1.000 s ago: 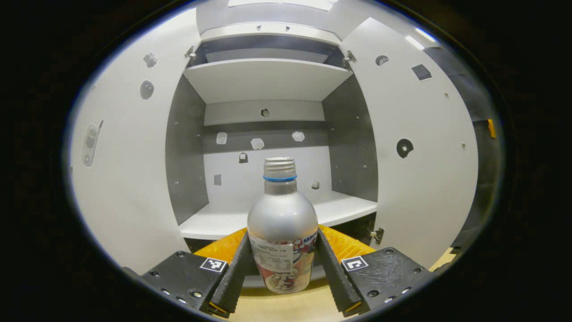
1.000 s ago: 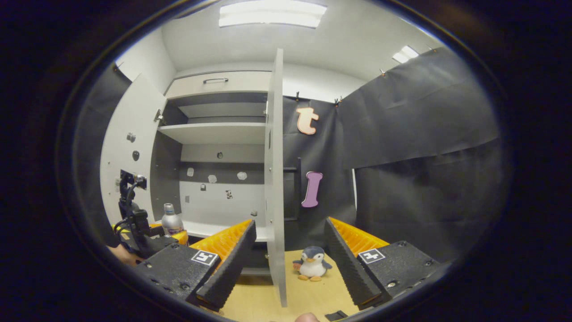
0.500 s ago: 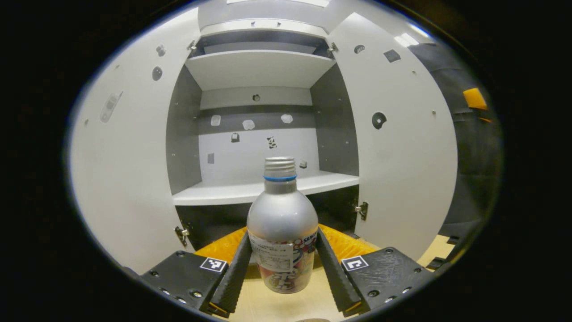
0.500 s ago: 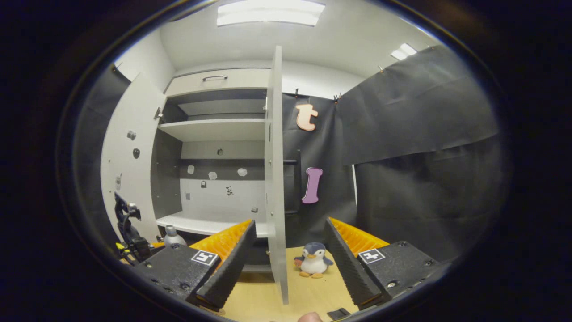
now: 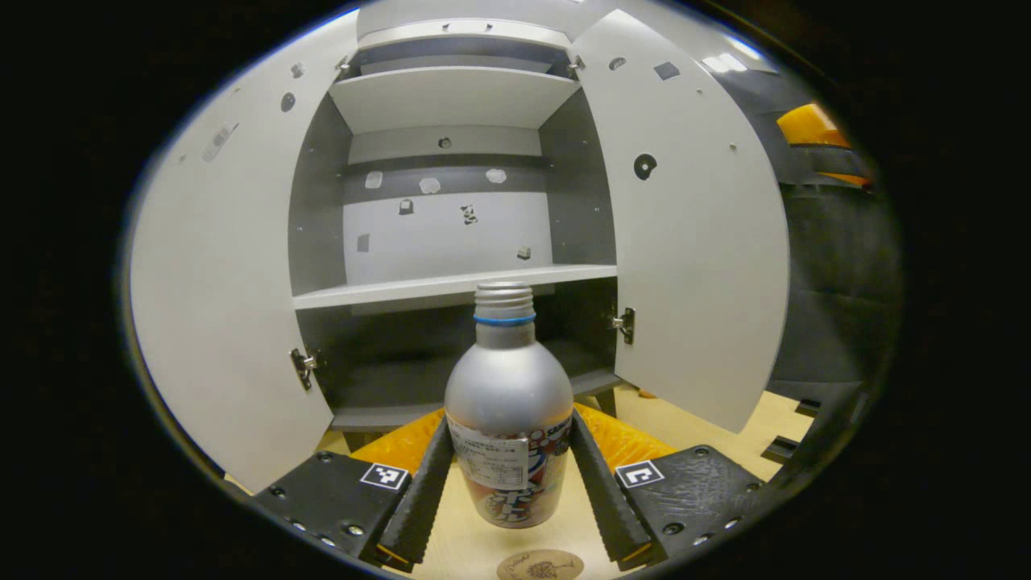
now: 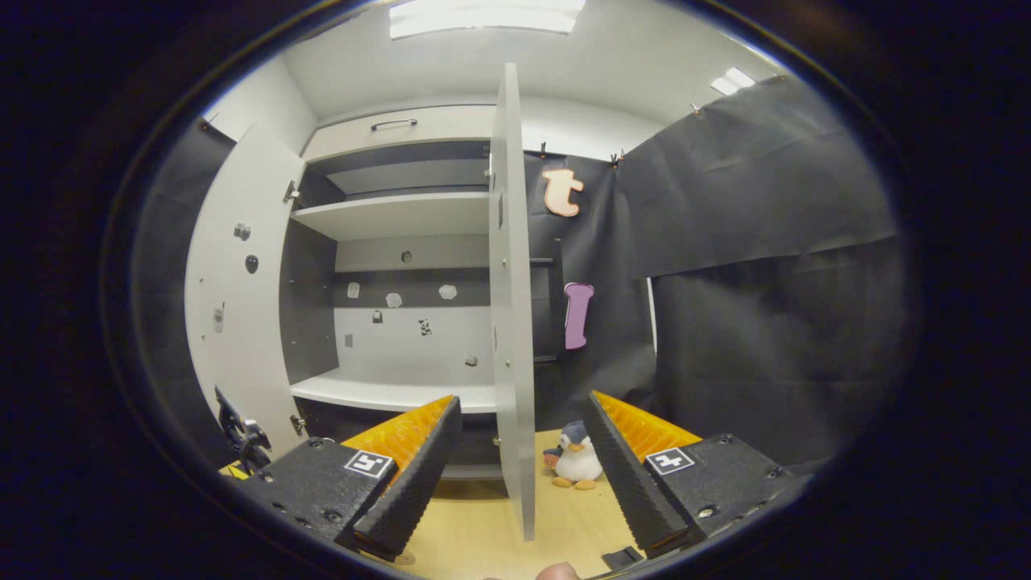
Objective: Grasp the bottle in the cabinet with the left hand and place it on the coaster, then close the right door with the right hand and the left door with the left hand.
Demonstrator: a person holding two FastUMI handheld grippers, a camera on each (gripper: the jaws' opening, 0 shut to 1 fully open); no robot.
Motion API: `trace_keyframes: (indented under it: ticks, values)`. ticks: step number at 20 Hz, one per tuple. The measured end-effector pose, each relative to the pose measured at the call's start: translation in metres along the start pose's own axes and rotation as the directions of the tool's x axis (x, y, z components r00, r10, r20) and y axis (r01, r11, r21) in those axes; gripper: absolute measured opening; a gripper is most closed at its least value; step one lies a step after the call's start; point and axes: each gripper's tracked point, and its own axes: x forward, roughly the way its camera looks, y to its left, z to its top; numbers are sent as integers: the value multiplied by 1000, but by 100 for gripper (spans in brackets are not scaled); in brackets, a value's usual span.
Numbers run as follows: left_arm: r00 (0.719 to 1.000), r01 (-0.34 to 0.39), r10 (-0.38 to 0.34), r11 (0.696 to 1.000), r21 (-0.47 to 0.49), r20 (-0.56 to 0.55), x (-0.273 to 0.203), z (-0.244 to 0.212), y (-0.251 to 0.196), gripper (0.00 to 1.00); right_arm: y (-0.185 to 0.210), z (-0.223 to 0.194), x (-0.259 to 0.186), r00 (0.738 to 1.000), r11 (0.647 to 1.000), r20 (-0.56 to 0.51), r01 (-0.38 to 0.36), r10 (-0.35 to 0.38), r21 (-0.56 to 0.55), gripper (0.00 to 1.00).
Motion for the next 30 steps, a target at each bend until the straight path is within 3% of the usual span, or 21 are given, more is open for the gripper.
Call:
trace_keyframes:
  ticks: [1,2,5,6,8,9,10,11,12,16,26,27,30]
  values:
    - [1000,-11,11,1000,10,-15,-2,-8,1,82,1,-3,1,1000,1000,-7,-3,3,-2,96]
    - [999,-14,15,1000,11,-28,-4,-16,0,78,2,-5,2,1000,1000,-12,-6,6,-4,99]
    - [997,0,0,1000,1,-71,-8,-37,-6,78,5,-7,4,1000,1000,-15,-10,9,-14,99]
    - [997,6,-5,1000,3,-81,-9,-43,-8,75,5,-6,5,1000,1000,-13,-9,9,-15,99]
    - [995,17,-16,1000,14,-102,-12,-55,-13,78,7,-11,5,1000,1000,-19,-11,11,-16,99]
    - [993,25,-23,999,19,-115,-14,-62,-15,75,9,-13,7,1000,1000,-24,-14,14,-15,96]
    - [992,29,-26,999,27,-125,-15,-68,-17,82,10,-14,7,1000,1000,-27,-14,13,-16,99]
    - [990,35,-30,999,39,-139,-16,-76,-20,78,10,-17,7,999,1000,-31,-16,15,-18,99]
    - [988,38,-29,998,56,-150,-18,-83,-22,82,10,-17,8,999,1000,-35,-15,14,-21,99]
    - [986,67,-48,991,120,-159,-20,-99,-29,78,10,-29,8,998,999,-66,-12,10,-32,96]
    - [978,65,-51,996,60,-200,-25,-132,-30,78,13,-46,8,991,999,-131,-13,7,-48,100]
    - [975,64,-48,996,66,-219,-27,-136,-30,82,12,-48,8,990,999,-139,-10,4,-42,99]
    - [975,56,-43,997,55,-216,-32,-136,-29,78,8,-46,8,991,1000,-137,1,-5,-31,100]
